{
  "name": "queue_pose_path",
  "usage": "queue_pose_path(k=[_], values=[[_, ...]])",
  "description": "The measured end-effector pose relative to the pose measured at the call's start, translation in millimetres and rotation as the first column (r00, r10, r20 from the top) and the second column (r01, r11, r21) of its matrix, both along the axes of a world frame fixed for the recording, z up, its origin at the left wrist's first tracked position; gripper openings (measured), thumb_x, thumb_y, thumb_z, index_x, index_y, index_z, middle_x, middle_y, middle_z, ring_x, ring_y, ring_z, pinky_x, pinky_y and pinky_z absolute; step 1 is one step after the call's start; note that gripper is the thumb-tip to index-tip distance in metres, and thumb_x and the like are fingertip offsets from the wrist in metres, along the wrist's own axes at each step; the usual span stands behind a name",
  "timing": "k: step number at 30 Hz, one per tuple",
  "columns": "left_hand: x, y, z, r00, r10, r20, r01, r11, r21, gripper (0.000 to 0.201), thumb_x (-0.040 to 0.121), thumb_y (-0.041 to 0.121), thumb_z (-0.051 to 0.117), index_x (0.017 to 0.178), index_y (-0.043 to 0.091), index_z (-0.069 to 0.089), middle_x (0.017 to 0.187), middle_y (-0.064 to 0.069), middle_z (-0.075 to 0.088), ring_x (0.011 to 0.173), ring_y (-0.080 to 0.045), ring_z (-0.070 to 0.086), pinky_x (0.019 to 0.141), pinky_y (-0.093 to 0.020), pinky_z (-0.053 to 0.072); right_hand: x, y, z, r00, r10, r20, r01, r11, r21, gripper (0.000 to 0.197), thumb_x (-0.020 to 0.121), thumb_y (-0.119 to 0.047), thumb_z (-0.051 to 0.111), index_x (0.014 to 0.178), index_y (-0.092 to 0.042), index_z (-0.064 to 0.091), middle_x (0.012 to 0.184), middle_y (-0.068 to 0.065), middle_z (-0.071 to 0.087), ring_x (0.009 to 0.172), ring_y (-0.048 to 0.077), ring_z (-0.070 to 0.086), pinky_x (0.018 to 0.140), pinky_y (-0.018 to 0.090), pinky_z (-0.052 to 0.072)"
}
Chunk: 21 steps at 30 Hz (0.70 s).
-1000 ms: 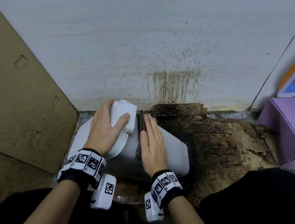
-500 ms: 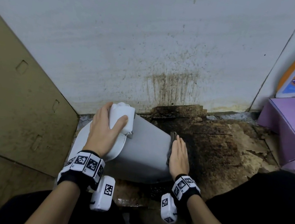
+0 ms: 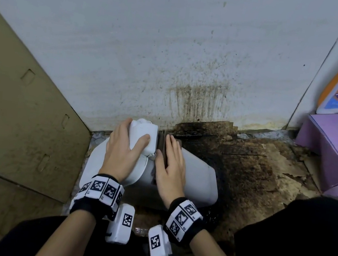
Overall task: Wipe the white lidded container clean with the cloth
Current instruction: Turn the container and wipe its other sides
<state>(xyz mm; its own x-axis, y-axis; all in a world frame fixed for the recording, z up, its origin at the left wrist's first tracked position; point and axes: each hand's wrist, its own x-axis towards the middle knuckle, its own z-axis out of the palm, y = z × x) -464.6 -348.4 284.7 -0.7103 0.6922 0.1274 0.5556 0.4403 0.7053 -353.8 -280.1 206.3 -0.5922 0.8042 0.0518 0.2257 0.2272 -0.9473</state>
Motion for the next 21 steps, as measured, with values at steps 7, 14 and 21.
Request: queue_pose_path(k=[7, 14, 21], values=[[-1, 1, -1, 1.000, 0.001, 0.008, -0.001, 1.000, -0.009, 0.092, 0.075, 0.073, 0.037, 0.151, 0.022, 0.028, 0.153, 0.000, 0.036, 0.141, -0.020, 0.031, 0.116, -0.043, 0.025, 1, 5, 3, 0.995, -0.051, -0.088, 0.042, 0.994, -0.097, 0.051, 0.105, -0.033, 0.046, 0.155, -0.026, 0.036, 0.161, -0.011, 0.032, 0.151, 0.004, 0.019, 0.126, 0.033, 0.017], [4, 10, 2, 1.000, -0.003, -0.003, 0.003, 1.000, 0.006, 0.090, 0.072, 0.073, 0.038, 0.147, 0.023, 0.033, 0.147, 0.003, 0.039, 0.136, -0.016, 0.034, 0.107, -0.031, 0.024, 9, 18, 9, 0.982, -0.152, -0.109, 0.140, 0.984, -0.111, 0.033, 0.107, -0.028, 0.037, 0.135, -0.033, 0.052, 0.121, -0.004, 0.066, 0.111, 0.014, 0.062, 0.099, 0.037, 0.050], [14, 17, 4, 0.999, -0.017, -0.044, 0.015, 1.000, -0.027, 0.089, 0.072, 0.076, 0.038, 0.143, 0.022, 0.035, 0.140, 0.001, 0.043, 0.132, -0.020, 0.037, 0.108, -0.036, 0.027, 23, 40, 31, 0.941, -0.255, -0.223, 0.140, 0.892, -0.430, 0.036, 0.103, -0.038, 0.043, 0.132, -0.025, 0.059, 0.122, -0.003, 0.069, 0.117, 0.016, 0.064, 0.105, 0.043, 0.050]])
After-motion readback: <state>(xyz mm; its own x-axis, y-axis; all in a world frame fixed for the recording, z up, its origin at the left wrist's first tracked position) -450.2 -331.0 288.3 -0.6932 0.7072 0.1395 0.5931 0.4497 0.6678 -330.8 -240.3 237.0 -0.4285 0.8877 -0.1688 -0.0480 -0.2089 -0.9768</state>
